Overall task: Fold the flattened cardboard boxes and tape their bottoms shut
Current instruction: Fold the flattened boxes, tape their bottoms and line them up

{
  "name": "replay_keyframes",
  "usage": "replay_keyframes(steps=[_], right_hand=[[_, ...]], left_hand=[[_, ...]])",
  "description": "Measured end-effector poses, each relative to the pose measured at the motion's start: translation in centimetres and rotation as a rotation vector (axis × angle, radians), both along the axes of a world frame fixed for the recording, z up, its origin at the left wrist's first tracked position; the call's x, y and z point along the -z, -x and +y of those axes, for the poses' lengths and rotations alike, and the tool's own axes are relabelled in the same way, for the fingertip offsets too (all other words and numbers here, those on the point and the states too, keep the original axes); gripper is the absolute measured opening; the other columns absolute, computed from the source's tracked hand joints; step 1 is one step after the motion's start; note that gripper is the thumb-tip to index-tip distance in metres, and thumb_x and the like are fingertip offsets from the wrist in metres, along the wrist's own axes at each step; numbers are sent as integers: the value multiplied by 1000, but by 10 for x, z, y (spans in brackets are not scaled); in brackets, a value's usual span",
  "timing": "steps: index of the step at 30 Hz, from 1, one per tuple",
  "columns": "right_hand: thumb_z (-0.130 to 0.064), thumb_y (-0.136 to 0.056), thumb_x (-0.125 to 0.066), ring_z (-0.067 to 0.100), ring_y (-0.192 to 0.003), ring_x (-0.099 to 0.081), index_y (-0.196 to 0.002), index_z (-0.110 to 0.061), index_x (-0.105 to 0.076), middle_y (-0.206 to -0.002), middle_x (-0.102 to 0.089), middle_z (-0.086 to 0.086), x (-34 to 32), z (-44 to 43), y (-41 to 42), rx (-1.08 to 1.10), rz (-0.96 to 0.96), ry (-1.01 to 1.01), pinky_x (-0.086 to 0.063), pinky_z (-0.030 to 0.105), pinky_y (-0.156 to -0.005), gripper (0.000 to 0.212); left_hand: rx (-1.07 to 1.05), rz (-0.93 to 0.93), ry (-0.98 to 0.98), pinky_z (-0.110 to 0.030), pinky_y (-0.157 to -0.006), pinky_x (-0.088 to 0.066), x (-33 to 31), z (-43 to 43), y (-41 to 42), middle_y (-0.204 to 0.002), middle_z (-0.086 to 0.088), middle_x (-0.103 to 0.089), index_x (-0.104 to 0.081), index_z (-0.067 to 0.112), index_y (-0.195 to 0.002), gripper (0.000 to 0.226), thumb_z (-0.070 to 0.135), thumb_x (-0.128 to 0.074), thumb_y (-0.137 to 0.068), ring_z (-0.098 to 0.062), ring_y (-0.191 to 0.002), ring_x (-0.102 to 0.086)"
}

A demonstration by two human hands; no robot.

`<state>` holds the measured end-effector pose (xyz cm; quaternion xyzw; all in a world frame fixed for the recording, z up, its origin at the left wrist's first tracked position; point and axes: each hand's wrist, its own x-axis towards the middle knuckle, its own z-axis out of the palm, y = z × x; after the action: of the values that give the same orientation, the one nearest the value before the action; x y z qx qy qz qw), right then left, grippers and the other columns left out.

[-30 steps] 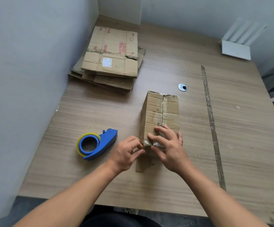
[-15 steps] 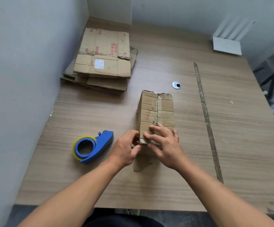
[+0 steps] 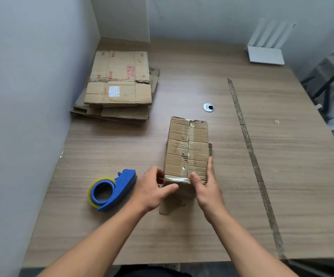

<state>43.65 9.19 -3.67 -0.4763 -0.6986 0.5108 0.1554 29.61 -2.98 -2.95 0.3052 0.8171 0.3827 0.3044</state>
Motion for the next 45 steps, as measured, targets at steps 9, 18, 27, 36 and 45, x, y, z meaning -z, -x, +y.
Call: replay_keyframes(steps=[9,18,27,36,45], right_hand=[[-23,-96,-63,0,-130,-50,-144,-56,-29,-145,-48,-20,12,17,-12,5,287,307,-38,30,-113,67],[-54,-81,-74,18,-134,-38,-150,-56,-7,-150,-34,-1,-31,32,-21,-202,-172,-107,-32,33,-113,96],[-102,-42,-50,32,-142,40,-146,-52,27,-155,41,10,-43,81,18,-521,-688,-411,13,58,-118,138],[-82,-55,-73,27,-144,-25,-154,-47,6,-156,-30,-5,-46,132,25,-375,-639,-328,-27,61,-107,131],[-41,-86,-75,24,-112,-63,-122,-22,-71,-114,-71,4,-27,163,14,-154,-324,-159,-42,24,-83,41]], left_hand=[[-125,-48,-11,-24,-85,-45,-5,23,-24,-111,12,-70,-64,28,-122,26,37,-58,-98,-8,-103,-62],[126,-45,94,-28,-80,-46,-17,19,14,-96,12,-69,-67,31,-95,19,29,-49,-103,-12,-95,-61],[438,92,210,-32,-87,-48,-29,32,31,-92,14,-67,-66,29,-94,17,32,-49,-97,-9,-92,-59],[365,57,161,-36,-89,-49,-19,30,36,-89,23,-70,-60,51,-103,24,44,-43,-88,-9,-91,-63],[100,184,146,-21,-87,-39,-18,47,27,-121,2,-70,-64,25,-130,31,26,-52,-101,-19,-116,-60]])
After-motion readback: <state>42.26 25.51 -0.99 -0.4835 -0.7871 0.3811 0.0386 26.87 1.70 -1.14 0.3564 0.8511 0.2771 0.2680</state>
